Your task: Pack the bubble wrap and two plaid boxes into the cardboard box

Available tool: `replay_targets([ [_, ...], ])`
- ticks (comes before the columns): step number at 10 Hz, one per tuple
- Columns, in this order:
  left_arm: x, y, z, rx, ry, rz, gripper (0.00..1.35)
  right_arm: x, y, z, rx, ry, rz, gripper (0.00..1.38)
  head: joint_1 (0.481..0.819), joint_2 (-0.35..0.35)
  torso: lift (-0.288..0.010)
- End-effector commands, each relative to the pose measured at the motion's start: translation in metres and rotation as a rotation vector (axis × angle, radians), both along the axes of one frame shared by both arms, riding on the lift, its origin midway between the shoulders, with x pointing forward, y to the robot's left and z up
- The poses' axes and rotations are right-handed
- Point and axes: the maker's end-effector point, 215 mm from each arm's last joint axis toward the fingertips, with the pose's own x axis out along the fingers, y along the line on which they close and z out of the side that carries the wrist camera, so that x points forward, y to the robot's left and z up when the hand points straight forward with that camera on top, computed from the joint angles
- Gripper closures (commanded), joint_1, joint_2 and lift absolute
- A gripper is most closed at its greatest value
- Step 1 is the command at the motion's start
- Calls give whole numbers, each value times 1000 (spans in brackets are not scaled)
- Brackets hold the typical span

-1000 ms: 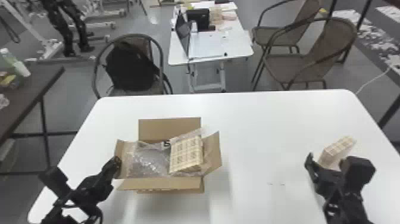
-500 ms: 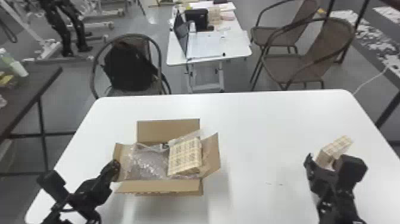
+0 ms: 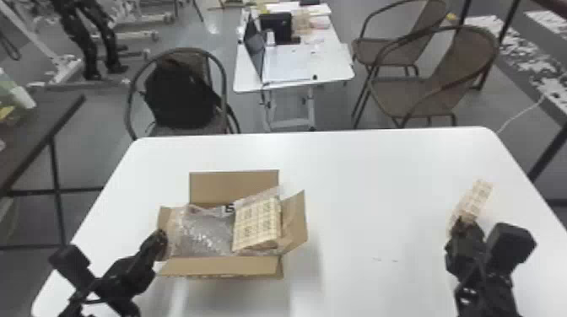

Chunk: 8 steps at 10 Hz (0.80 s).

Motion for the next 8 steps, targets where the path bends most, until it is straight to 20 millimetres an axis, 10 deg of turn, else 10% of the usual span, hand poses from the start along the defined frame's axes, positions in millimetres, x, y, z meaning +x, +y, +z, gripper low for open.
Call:
replay_targets([
  [1,3,-2,3,-2,-8,-1,1202,-3,8,20,29,-45,28,1084,695,129,-50],
  [8,16,-14,9,7,-18,-26,1200,17,241,219,169,25,1039,1084,695,319,-50],
])
